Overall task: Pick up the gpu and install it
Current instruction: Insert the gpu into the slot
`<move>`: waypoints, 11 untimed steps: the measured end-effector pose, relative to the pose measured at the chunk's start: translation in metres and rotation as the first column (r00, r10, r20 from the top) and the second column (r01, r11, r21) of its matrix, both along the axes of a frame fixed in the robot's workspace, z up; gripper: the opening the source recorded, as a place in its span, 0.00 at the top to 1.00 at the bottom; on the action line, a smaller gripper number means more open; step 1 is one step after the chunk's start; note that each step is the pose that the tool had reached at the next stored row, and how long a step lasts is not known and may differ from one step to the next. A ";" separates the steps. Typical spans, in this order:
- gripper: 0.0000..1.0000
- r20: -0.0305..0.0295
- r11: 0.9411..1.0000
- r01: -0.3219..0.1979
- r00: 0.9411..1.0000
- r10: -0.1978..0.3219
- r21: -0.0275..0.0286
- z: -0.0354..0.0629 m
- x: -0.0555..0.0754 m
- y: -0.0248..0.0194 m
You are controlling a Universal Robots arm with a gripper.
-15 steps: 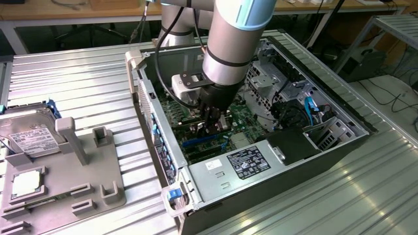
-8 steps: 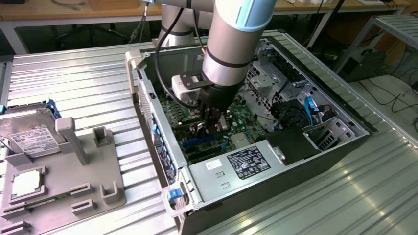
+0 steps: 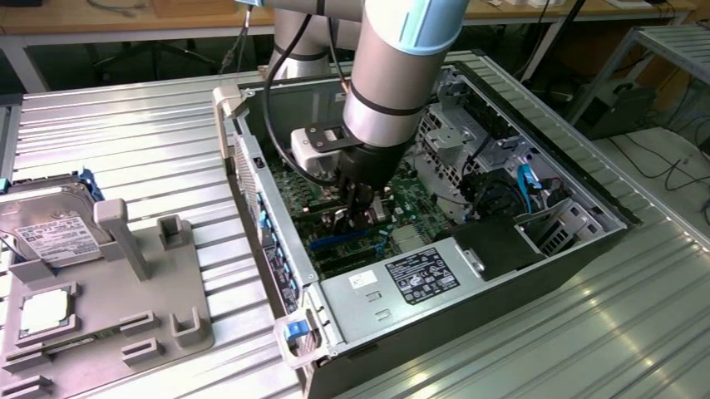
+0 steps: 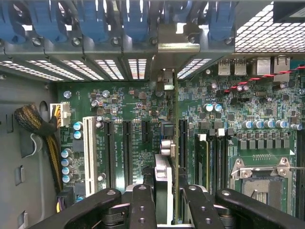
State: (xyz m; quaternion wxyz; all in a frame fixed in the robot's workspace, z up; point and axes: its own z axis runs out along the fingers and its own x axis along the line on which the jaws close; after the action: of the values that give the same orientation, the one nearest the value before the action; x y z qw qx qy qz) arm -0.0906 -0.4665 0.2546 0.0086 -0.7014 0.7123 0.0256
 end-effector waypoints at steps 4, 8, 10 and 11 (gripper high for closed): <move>0.72 0.000 1.000 -0.001 1.000 0.001 0.000 -0.0003 0.000 0.0003; 0.72 0.000 1.000 -0.003 1.000 0.003 0.000 -0.0009 0.000 0.0014; 0.72 0.000 1.000 -0.004 1.000 0.004 0.000 -0.0010 0.000 0.0017; 0.72 0.000 1.000 -0.004 1.000 0.004 0.000 -0.0011 0.000 0.0018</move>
State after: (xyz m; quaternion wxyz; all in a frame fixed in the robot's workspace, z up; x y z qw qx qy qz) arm -0.0907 -0.4647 0.2535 0.0085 -0.7029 0.7108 0.0256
